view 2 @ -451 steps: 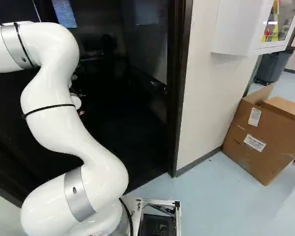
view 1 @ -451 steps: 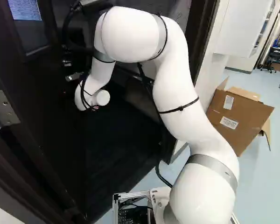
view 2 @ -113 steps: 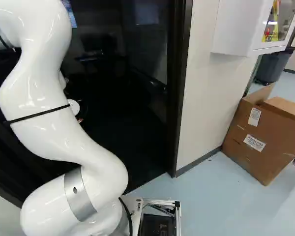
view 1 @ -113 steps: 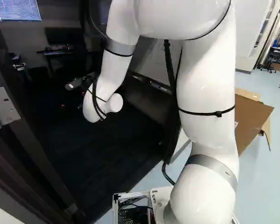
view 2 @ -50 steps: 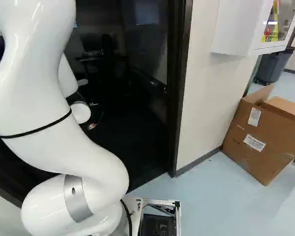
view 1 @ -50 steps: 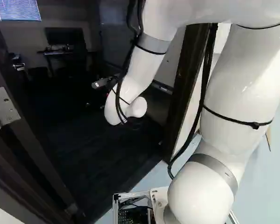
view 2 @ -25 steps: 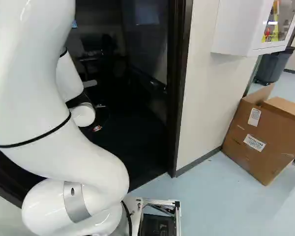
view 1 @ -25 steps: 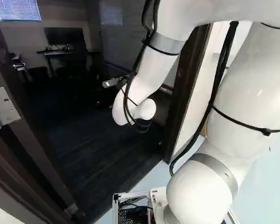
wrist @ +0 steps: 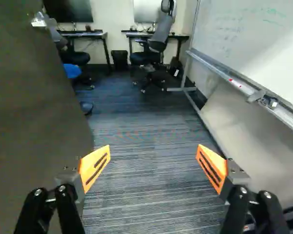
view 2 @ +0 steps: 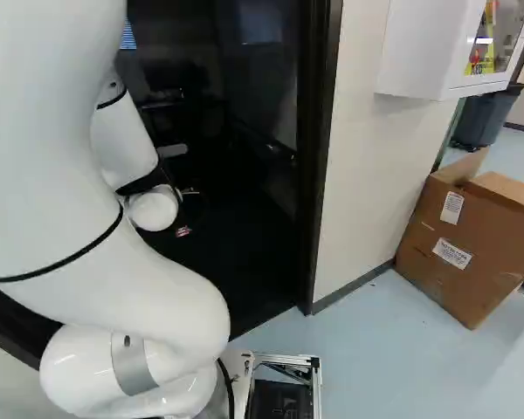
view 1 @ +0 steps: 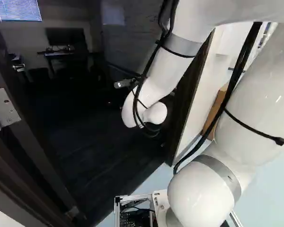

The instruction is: Open the door and move inside

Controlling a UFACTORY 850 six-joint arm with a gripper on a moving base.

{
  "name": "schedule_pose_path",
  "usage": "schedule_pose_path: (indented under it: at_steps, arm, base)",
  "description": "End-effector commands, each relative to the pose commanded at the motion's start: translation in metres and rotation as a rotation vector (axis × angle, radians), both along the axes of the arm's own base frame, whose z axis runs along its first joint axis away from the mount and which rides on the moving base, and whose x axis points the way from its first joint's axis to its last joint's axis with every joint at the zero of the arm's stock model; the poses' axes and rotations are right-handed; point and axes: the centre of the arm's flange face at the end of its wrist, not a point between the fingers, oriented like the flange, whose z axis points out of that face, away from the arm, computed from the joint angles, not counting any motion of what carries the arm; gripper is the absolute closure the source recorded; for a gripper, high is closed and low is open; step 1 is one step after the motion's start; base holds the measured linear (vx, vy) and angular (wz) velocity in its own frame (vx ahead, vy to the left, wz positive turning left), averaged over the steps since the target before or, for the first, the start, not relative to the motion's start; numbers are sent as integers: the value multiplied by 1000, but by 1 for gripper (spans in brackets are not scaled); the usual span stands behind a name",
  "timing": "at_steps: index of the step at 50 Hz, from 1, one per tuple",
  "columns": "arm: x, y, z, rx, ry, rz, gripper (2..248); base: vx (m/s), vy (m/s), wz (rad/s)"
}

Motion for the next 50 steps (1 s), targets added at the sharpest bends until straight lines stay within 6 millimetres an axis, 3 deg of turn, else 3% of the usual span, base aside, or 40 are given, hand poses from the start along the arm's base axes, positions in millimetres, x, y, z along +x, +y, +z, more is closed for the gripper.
schedule_pose_path:
  at_steps: [50]
  arm:
    - [-24,-69,-3,2,-5,-170,3]
  base:
    - [0,0,0]
